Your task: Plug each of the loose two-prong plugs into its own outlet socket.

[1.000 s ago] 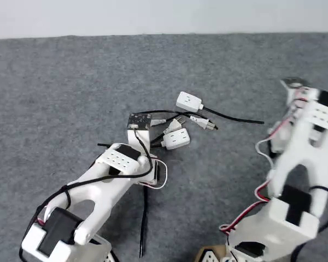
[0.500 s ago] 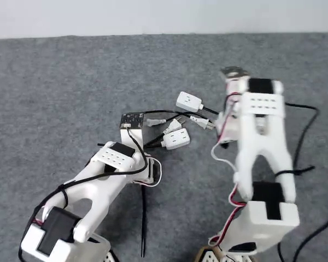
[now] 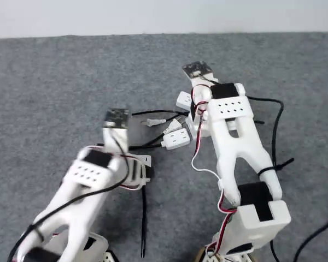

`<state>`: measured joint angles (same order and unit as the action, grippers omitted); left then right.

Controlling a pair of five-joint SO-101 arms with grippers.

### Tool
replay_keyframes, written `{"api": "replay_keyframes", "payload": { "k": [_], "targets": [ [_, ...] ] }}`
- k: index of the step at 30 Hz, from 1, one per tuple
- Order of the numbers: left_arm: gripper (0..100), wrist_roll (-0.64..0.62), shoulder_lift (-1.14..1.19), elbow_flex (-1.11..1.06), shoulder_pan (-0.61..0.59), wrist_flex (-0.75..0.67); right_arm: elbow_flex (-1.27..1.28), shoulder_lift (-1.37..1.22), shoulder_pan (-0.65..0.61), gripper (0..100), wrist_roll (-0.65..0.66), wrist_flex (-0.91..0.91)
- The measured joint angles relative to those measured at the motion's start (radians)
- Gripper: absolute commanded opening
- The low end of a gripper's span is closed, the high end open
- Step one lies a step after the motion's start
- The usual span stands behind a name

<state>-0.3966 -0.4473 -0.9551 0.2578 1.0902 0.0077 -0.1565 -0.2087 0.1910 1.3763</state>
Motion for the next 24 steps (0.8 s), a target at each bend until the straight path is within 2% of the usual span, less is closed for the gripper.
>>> {"api": "replay_keyframes", "payload": {
  "k": [3, 8, 12, 15, 24],
  "targets": [
    [31, 0.089, -0.103, -0.032, -0.106, 0.0, 0.0, -0.077, 0.002, 11.3, 0.029, -0.106],
    [31, 0.267, -0.149, -0.089, -0.348, -0.008, -0.014, -0.23, 0.003, 12.9, 0.054, -0.206],
    [31, 0.362, -0.149, -0.169, -0.491, -0.11, -0.104, -0.327, 0.028, 12.8, 0.091, -0.213],
    [31, 0.4, -0.15, -0.203, -0.523, -0.173, -0.153, -0.376, 0.029, 12.5, 0.11, -0.221],
    [31, 0.411, -0.157, -0.204, -0.532, -0.186, -0.322, -0.394, 0.029, 12.5, 0.127, -0.21]
  ]
}}
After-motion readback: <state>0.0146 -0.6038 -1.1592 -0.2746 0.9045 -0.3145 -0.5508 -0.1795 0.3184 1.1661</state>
